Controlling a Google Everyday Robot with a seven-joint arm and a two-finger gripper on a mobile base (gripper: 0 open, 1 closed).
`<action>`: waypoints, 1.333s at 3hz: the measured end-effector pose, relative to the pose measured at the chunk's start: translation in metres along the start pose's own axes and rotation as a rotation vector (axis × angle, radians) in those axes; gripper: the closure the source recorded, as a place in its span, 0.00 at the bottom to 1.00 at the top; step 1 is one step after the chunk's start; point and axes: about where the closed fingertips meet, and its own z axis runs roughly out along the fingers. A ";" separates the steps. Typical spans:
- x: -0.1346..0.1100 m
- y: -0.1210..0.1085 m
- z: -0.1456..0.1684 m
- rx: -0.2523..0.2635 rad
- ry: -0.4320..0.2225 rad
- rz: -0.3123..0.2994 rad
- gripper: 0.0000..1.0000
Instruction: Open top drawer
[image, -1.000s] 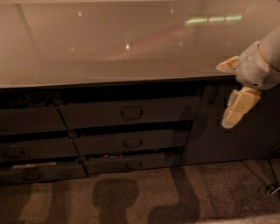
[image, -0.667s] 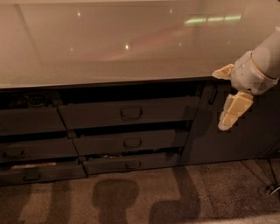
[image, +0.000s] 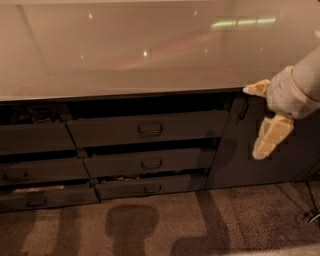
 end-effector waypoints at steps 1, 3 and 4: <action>-0.001 0.040 0.000 0.074 -0.021 -0.092 0.00; 0.005 0.072 0.003 0.108 -0.077 -0.186 0.00; 0.027 0.055 0.037 0.035 -0.088 -0.114 0.00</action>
Offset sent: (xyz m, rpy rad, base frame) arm -0.1032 0.0066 -0.0398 0.0812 -0.2229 0.2052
